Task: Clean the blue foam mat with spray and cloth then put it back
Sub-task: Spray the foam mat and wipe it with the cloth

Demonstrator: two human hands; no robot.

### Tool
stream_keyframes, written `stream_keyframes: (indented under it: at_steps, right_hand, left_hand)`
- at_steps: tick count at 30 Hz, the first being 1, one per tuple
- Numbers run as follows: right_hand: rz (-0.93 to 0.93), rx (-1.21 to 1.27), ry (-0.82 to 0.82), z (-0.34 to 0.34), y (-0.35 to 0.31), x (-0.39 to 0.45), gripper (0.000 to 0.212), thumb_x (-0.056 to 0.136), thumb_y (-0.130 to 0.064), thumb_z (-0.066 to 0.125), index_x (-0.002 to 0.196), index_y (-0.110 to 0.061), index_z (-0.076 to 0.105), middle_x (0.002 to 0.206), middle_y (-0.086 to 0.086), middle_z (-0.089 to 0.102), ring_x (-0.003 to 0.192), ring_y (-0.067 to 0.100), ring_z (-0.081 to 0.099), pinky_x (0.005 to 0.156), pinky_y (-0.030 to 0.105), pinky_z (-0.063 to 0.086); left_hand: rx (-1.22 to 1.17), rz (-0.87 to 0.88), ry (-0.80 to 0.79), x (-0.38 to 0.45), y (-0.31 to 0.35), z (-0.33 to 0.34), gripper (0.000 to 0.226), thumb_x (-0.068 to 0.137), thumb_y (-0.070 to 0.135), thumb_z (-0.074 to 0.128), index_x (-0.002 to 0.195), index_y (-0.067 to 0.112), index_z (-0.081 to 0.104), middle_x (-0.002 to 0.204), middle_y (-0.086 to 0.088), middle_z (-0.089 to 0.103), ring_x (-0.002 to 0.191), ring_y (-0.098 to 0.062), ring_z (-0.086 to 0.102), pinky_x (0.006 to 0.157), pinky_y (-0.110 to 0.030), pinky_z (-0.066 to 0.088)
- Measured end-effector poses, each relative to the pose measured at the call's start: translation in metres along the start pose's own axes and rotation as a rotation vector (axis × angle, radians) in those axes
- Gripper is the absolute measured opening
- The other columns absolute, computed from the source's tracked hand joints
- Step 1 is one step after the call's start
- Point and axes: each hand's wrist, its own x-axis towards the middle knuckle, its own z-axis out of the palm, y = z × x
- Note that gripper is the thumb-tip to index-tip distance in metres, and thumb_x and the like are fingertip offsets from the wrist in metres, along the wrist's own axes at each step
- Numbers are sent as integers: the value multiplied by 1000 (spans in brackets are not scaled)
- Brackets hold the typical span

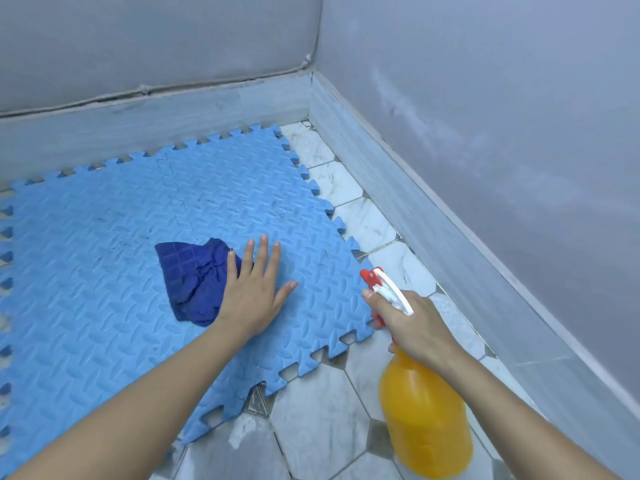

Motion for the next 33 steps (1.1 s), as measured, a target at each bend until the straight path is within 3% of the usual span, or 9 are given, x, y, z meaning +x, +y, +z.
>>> stream_keyframes:
  at_steps: [4, 10, 15, 19, 21, 24, 26, 29, 33]
  right_hand:
    - [16, -14, 25, -10, 13, -9, 48, 91, -50, 57, 70, -8, 65, 64, 8, 68, 58, 24, 63, 59, 45, 57]
    - [-195, 57, 370, -61, 25, 1, 23, 86, -42, 59, 78, -21, 64, 55, -2, 57, 56, 25, 64, 54, 36, 53]
    - [-324, 136, 594, -79, 46, 17, 20, 90, -42, 60, 97, -24, 64, 71, -8, 63, 71, 19, 64, 67, 46, 56]
    - [-258, 212, 610, -89, 57, 20, 52, 73, -60, 68, 113, -28, 60, 80, -17, 62, 75, 3, 60, 71, 25, 48]
    - [-265, 238, 496, -91, 68, 16, 77, 70, -59, 72, 136, -27, 47, 106, -21, 64, 98, 3, 62, 85, 24, 48]
    - [-301, 315, 504, -101, 78, 2, 103, 73, -72, 64, 154, -27, 20, 151, -12, 41, 138, 4, 39, 113, 45, 36]
    - [-357, 242, 612, -111, 62, -6, 100, 78, -79, 49, 154, -23, 18, 156, -3, 33, 142, 4, 31, 115, 48, 32]
    - [-523, 70, 751, -113, 12, -7, 83, 90, -64, 39, 153, -12, 22, 157, 4, 31, 145, 8, 28, 118, 31, 27]
    - [-808, -124, 657, -59, -52, 11, 68, 97, -41, 44, 149, 0, 30, 156, 12, 32, 147, 22, 25, 119, 28, 23]
  left_hand:
    - [30, 123, 32, 16, 39, -13, 81, 92, 63, 6, 152, 11, 16, 160, -12, 13, 146, -33, 15, 115, -58, 7]
    - [-21, 218, 157, 45, 80, -38, 81, 92, 63, 10, 153, 10, 13, 160, -12, 9, 147, -32, 10, 115, -55, 1]
    - [-44, 269, 209, 71, 103, -61, 82, 91, 64, 11, 153, 10, 12, 160, -13, 10, 147, -32, 9, 115, -55, 2]
    - [-57, 290, 240, 72, 110, -70, 81, 92, 63, 14, 153, 9, 13, 160, -13, 10, 147, -31, 10, 115, -56, 4]
    - [-52, 290, 236, 69, 109, -69, 81, 92, 63, 12, 153, 10, 12, 160, -13, 10, 147, -31, 9, 115, -56, 4]
    - [-31, 278, 217, 61, 101, -64, 82, 91, 64, 12, 153, 10, 11, 160, -14, 9, 147, -33, 10, 115, -56, 3]
    - [-17, 264, 215, 58, 93, -64, 82, 91, 65, 13, 153, 10, 12, 160, -13, 10, 147, -33, 11, 115, -56, 3]
    - [4, 214, 211, 51, 71, -70, 82, 92, 65, 12, 153, 11, 9, 161, -12, 7, 147, -32, 8, 115, -55, 1]
    - [29, 107, 123, 24, 16, -64, 80, 93, 64, 13, 154, 13, 3, 161, -10, 0, 148, -31, 2, 116, -54, -2]
